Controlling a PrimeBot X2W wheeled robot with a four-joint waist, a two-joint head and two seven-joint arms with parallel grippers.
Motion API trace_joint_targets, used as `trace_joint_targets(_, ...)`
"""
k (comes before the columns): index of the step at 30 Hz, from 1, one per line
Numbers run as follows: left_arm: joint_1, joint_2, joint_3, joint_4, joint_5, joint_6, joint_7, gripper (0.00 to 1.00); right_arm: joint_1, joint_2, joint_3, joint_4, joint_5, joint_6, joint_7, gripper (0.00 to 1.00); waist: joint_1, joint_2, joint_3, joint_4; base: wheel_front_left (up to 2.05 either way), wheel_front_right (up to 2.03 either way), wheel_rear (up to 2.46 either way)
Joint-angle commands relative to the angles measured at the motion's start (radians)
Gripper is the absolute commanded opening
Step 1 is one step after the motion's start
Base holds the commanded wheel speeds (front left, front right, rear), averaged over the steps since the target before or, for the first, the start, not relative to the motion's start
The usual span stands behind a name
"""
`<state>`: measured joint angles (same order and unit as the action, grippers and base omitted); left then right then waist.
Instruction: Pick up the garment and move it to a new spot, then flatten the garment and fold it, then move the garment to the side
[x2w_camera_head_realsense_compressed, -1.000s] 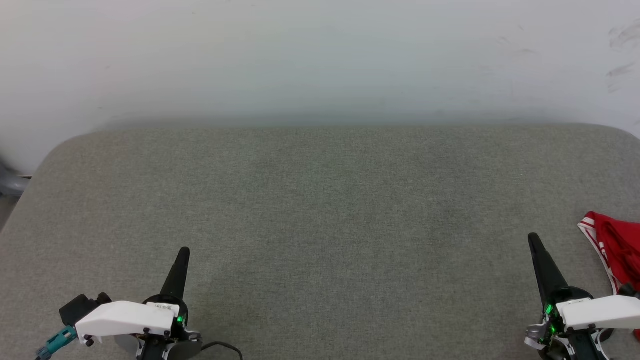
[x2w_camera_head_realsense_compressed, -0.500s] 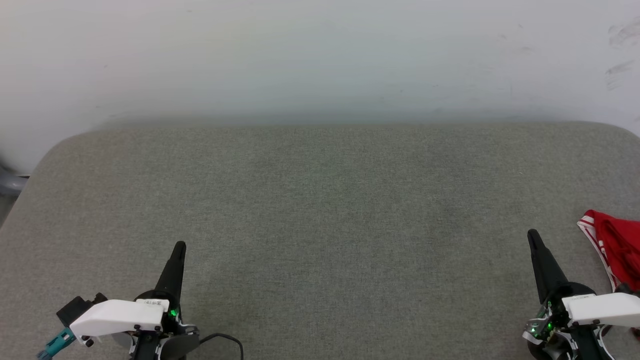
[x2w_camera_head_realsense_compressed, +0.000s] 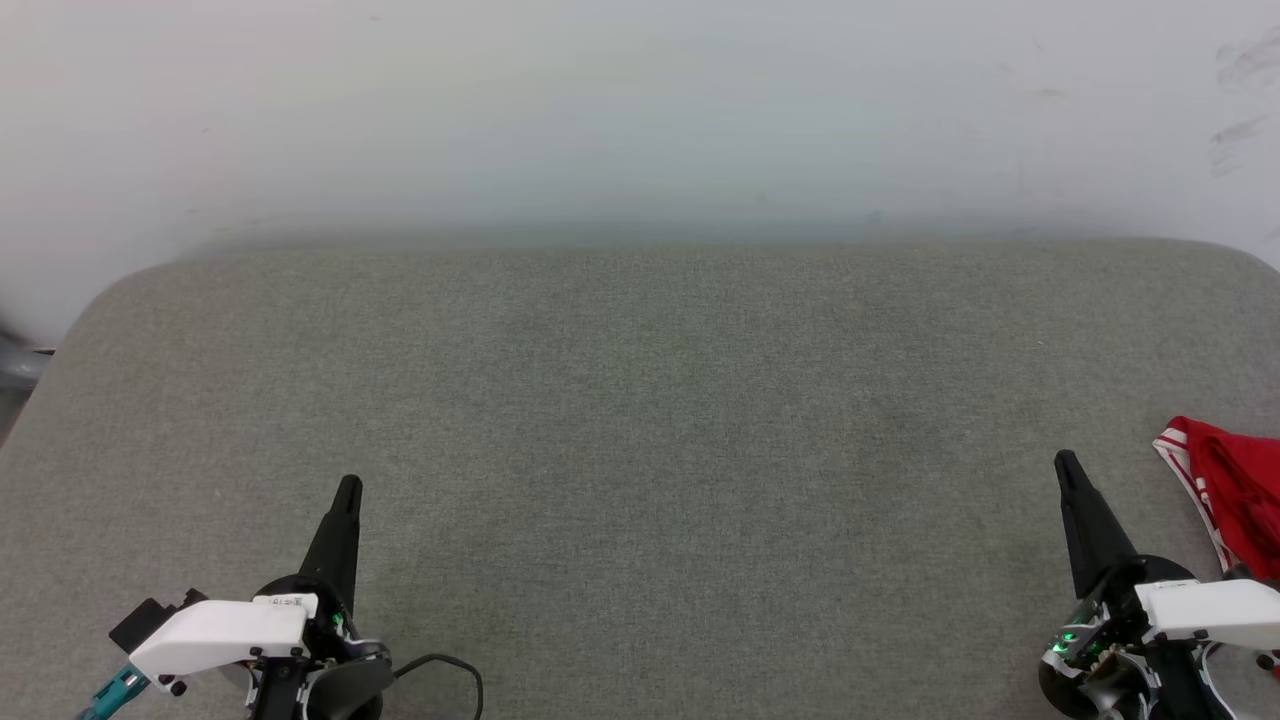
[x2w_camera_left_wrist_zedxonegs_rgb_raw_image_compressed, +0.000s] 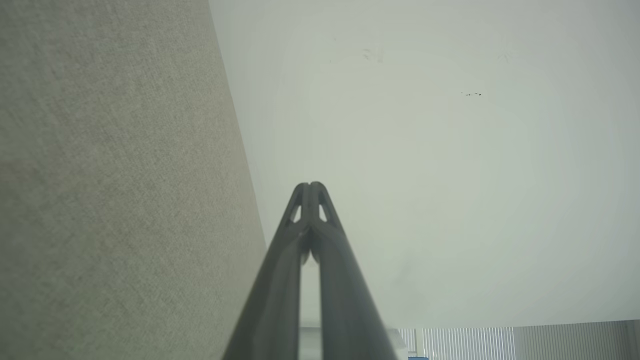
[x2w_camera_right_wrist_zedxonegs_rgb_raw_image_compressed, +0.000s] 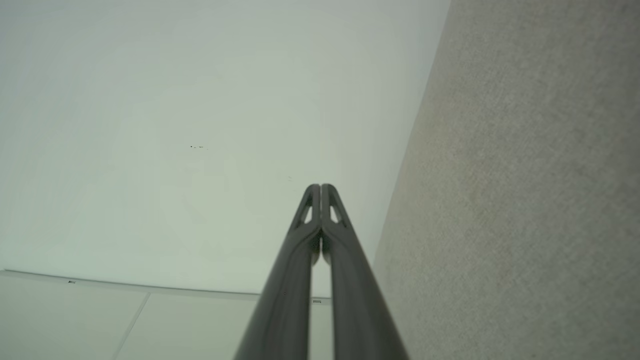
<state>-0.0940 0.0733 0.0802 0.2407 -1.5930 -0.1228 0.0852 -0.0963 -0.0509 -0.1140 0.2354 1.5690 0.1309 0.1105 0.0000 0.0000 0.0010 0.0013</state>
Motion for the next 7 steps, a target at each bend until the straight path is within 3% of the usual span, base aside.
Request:
trace_joint_targets(1,-0.017,-0.005,0.008,0.002,-0.016,-0.007,0.007,0.00,-0.014,0.001,-0.001,0.007,0.019,0.000,0.002,0.00,0.0000,0.0000,0.000,0.000,0.00,0.00,0.00)
trace_joint_targets(7,-0.017,-0.009,0.016,0.005,-0.037,-0.012,0.016,0.00,-0.020,0.001,0.000,0.013,0.045,0.000,0.004,0.00,0.0000,0.0000,0.002,-0.001,0.00,0.00,0.00)
